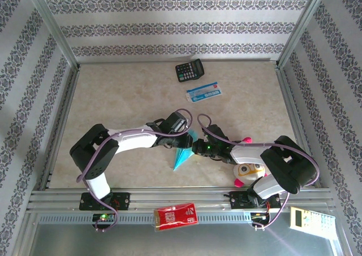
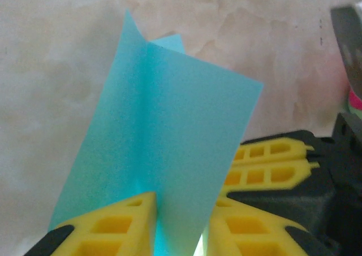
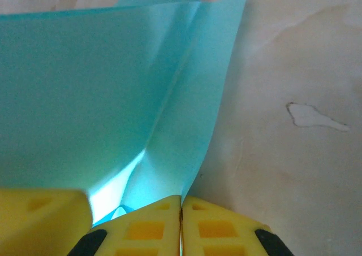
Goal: Fold a paper plane with a square sheet of paper (pick it up from the middle)
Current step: Move the paper plane to the center of the table.
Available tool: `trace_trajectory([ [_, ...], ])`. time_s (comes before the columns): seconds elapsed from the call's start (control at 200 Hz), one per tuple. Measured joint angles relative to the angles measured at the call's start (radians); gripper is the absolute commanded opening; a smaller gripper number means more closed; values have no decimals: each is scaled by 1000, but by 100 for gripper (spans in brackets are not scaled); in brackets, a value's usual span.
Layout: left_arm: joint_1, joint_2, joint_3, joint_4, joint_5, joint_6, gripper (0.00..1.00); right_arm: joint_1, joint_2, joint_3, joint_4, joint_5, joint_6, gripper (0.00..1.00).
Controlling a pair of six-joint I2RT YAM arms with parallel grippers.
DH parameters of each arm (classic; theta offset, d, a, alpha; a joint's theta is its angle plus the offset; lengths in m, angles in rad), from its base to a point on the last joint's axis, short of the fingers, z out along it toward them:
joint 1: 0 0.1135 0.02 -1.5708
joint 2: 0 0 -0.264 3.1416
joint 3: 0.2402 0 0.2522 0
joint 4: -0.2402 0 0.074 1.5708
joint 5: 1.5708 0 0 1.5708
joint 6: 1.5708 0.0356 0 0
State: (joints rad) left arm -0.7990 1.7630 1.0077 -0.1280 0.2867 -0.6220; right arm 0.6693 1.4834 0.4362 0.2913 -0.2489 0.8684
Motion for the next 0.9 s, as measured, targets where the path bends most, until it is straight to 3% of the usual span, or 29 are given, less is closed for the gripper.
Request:
trace_trajectory([
  [0.15,0,47,37,-19,-9,16,23,-9,-5,-5,6,-6,0,16],
  [0.465,22,61,83,-79,-50,39,7,-66,-52,-14,5,-45,12,33],
  [0.899,191,66,158,-201,-189,101,7,-228,-201,-37,12,-156,-5,39],
])
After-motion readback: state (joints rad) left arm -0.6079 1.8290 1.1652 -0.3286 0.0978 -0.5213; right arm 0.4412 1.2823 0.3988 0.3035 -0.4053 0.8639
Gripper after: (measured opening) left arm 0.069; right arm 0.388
